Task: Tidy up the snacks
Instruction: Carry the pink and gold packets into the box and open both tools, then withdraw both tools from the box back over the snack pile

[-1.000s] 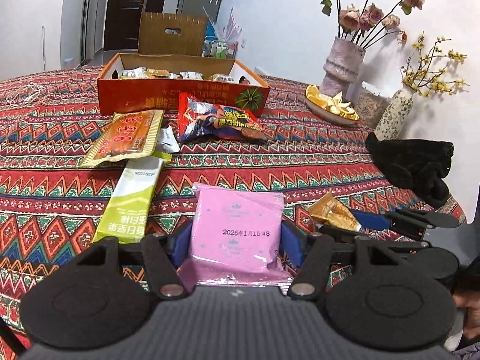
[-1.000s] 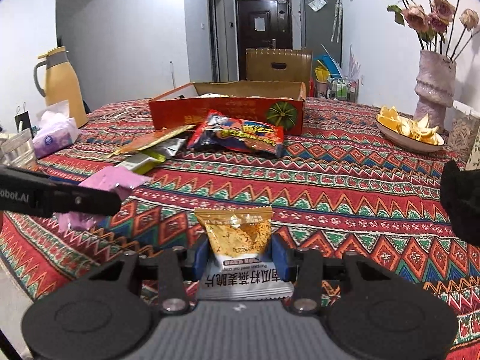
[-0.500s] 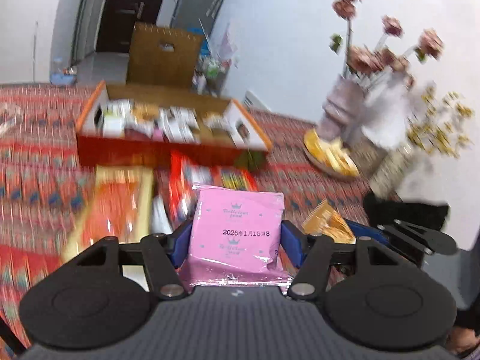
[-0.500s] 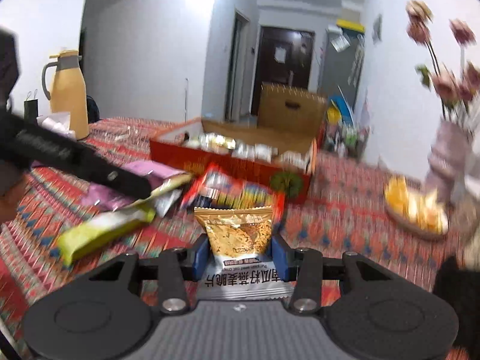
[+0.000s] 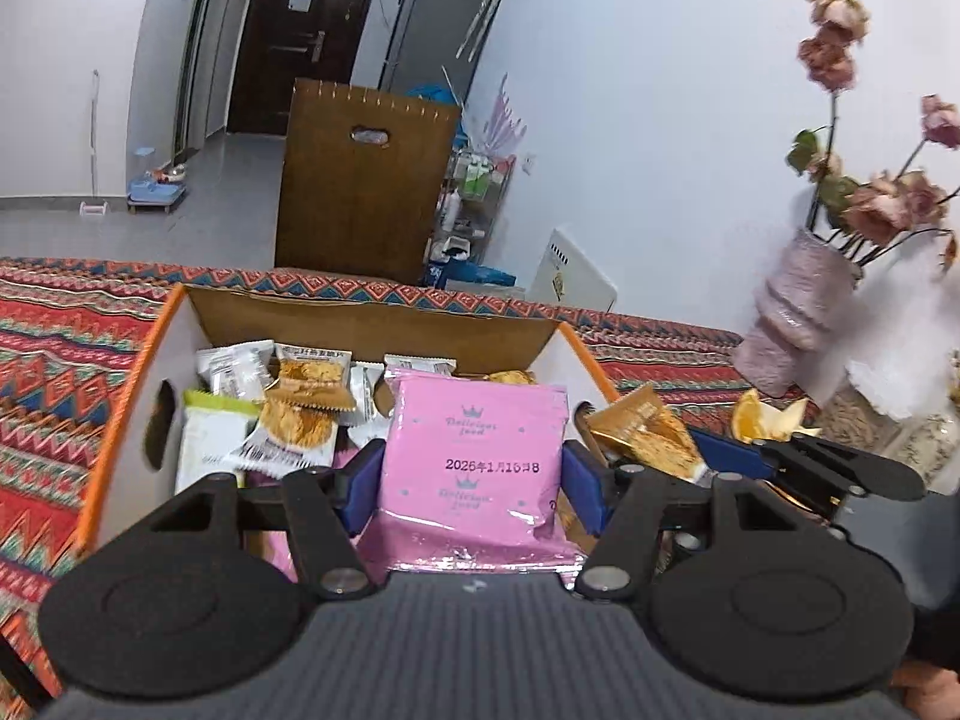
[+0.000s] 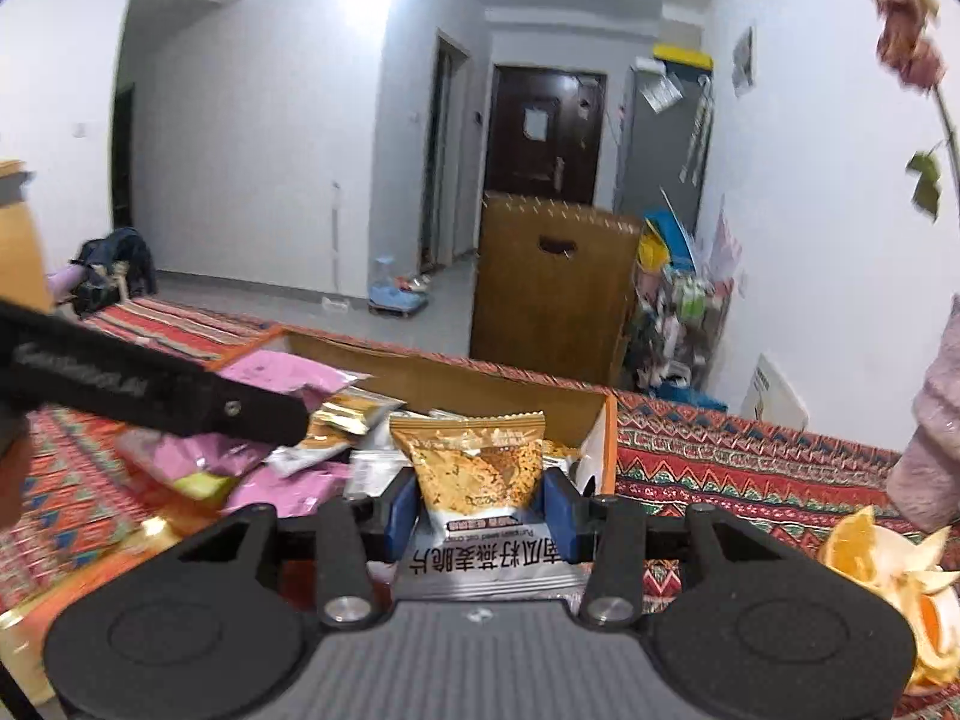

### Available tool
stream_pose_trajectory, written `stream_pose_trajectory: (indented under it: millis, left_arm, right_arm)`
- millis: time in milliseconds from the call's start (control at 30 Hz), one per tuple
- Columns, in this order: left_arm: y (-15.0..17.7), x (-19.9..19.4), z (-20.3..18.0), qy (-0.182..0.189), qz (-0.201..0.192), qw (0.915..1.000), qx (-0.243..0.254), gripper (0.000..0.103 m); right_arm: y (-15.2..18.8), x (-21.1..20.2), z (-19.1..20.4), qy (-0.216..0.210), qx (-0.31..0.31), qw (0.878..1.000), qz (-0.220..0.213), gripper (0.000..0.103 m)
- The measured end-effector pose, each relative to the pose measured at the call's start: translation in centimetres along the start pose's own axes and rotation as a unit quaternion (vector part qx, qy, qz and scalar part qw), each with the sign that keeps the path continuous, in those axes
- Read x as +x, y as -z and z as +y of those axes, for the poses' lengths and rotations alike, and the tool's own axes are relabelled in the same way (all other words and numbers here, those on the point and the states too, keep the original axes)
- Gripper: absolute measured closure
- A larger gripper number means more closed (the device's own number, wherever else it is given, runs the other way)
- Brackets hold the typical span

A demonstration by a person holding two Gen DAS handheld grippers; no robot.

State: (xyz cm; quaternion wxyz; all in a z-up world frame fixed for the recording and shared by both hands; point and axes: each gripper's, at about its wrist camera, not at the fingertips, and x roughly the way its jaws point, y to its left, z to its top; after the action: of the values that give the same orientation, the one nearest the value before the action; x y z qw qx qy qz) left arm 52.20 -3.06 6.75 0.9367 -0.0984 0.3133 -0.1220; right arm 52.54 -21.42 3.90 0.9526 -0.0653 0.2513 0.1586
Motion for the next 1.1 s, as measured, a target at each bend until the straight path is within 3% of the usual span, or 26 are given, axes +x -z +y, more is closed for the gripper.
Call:
stream_pose_trajectory:
  millis: [133,300,333,367,400,633,833,1100]
  left_arm:
    - [0.0,4.0,1.1,-0.003,0.025,0.9996,-0.013,0.04]
    - [1.3,7.2,1.5,-0.014,0.055,0.9983,-0.012,0.039]
    - [1.6,7.5,1.5,-0.012,0.059,0.9981,-0.011,0.038]
    - [1.7,7.6,1.6,-0.009,0.061,0.998,-0.013,0.032]
    - [1.7,7.5,1.7,-0.007,0.058,0.9981,-0.016,0.027]
    - [0.6,3.6,1.7,-0.006,0.022,0.9997,-0.007,0.024]
    - [0.7,-1.7,1.4,-0.02,-0.004,0.9997,0.015,0.021]
    - [5.0,-10.8,0.2,-0.033,-0.031,0.9965,0.07,0.014]
  right_arm:
    - [0.7,4.3,-0.8,0.01,0.011,0.999,0.042,0.059]
    - [1.6,5.5,0.2,0.024,-0.021,0.996,0.079,0.058]
    - [1.5,5.4,0.2,0.02,-0.018,0.996,0.081,0.048]
    - [1.4,5.2,0.4,0.015,-0.02,0.996,0.083,0.032]
    - [1.4,5.1,0.4,0.007,-0.022,0.996,0.082,0.029]
    - [0.2,2.5,1.1,0.029,-0.036,0.997,0.061,0.026]
    - [-0.6,-2.3,0.3,0.035,-0.019,0.999,0.022,0.026]
    - [1.2,-9.9,1.3,0.025,-0.022,0.999,-0.003,0.023]
